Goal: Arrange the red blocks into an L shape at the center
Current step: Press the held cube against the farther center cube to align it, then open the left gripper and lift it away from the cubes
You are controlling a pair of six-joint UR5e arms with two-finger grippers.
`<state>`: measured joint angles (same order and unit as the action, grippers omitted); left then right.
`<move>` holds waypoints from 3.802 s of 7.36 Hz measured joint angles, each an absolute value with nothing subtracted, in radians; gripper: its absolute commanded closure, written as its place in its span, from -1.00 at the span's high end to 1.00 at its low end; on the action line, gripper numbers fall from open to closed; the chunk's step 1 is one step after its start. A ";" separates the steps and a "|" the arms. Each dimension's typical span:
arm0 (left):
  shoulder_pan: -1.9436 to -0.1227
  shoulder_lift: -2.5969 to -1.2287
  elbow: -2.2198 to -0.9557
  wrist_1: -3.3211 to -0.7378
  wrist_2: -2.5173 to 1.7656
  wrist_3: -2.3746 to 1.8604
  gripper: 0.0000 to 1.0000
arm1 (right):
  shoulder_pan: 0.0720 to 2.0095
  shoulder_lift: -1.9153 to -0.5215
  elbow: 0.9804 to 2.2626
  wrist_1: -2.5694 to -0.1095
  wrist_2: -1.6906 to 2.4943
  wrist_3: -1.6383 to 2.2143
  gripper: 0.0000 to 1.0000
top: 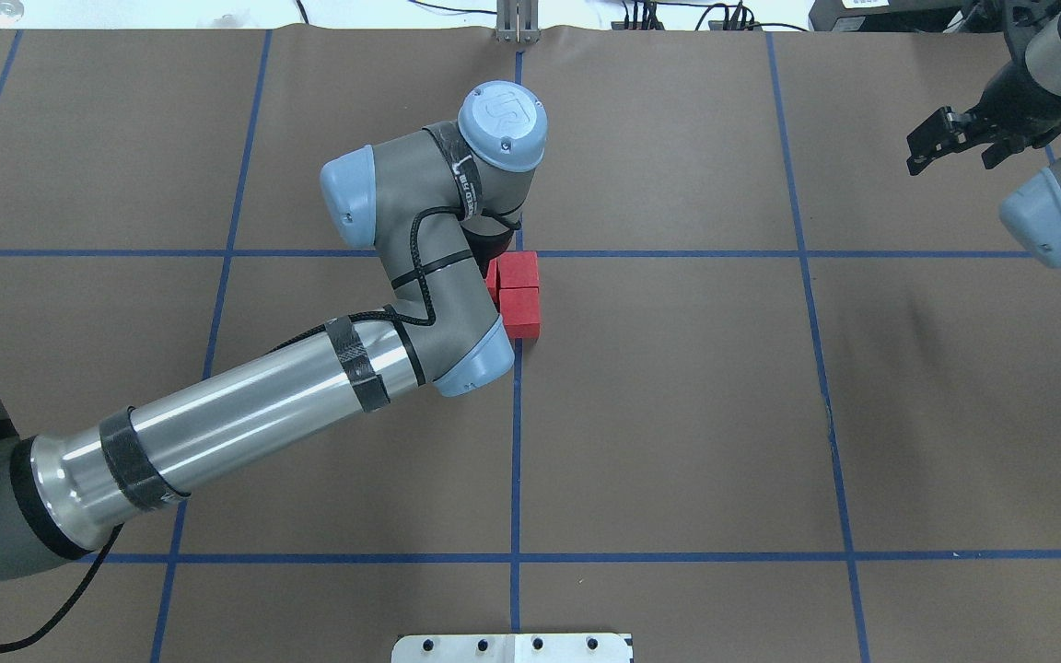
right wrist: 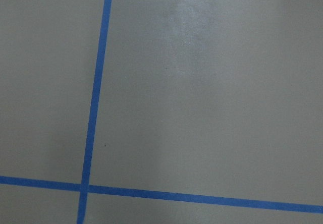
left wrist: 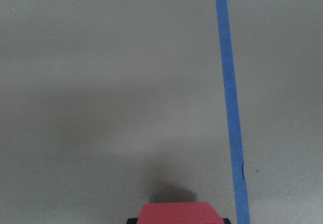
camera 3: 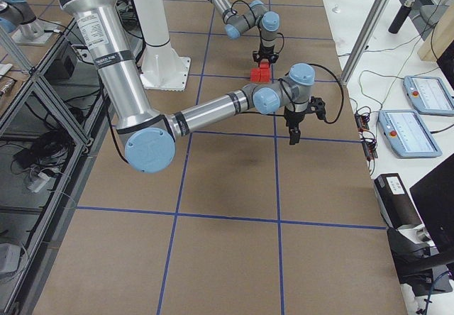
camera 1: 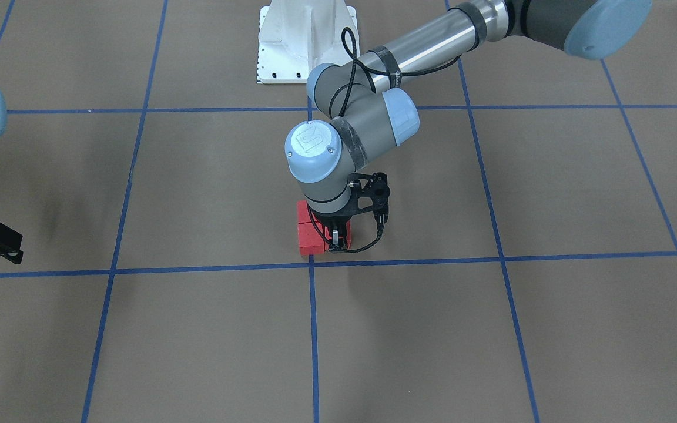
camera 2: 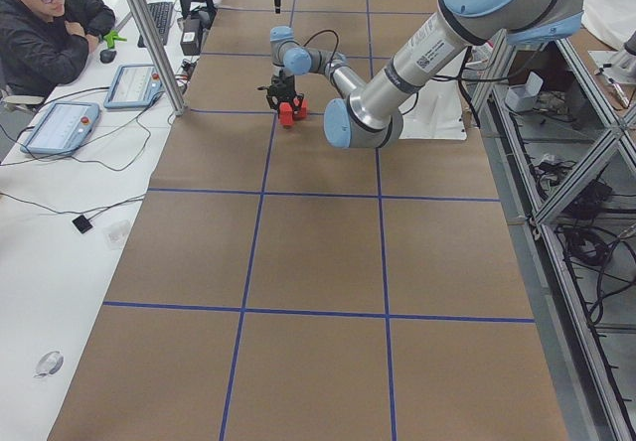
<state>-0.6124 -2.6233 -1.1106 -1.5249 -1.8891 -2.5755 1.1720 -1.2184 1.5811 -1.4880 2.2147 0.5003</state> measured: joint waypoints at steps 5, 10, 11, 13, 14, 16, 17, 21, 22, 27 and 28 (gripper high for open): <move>-0.608 -2.626 -1.112 -1.525 -1.880 -2.576 -0.48 | 1.172 -1.218 1.576 -1.488 2.214 0.500 0.98; -0.602 -2.626 -1.115 -1.519 -1.870 -2.568 0.06 | 1.172 -1.217 1.575 -1.488 2.214 0.502 0.98; -0.602 -2.627 -1.116 -1.518 -1.870 -2.566 0.99 | 1.172 -1.216 1.575 -1.488 2.214 0.502 0.98; -0.603 -2.628 -1.117 -1.515 -1.870 -2.564 1.00 | 1.171 -1.216 1.575 -1.488 2.214 0.502 0.98; -0.603 -2.628 -1.118 -1.514 -1.870 -2.564 1.00 | 1.172 -1.216 1.575 -1.488 2.214 0.502 0.98; -0.603 -2.628 -1.118 -1.513 -1.870 -2.563 1.00 | 1.172 -1.216 1.575 -1.488 2.214 0.501 0.98; -0.603 -2.627 -1.119 -1.509 -1.870 -2.562 1.00 | 1.171 -1.216 1.575 -1.488 2.214 0.500 0.98; -0.626 -2.624 -1.304 -1.289 -1.873 -2.437 1.00 | 1.171 -1.215 1.578 -1.487 2.216 0.502 0.98; -0.646 -2.611 -1.382 -1.233 -1.875 -2.370 1.00 | 1.172 -1.215 1.580 -1.486 2.216 0.502 0.98; -0.868 -2.293 -1.622 -1.244 -1.878 -1.838 1.00 | 1.189 -1.276 1.595 -1.332 2.206 0.505 0.98; -0.928 -2.194 -1.629 -1.327 -1.881 -1.692 1.00 | 1.203 -1.289 1.591 -1.321 2.204 0.510 0.98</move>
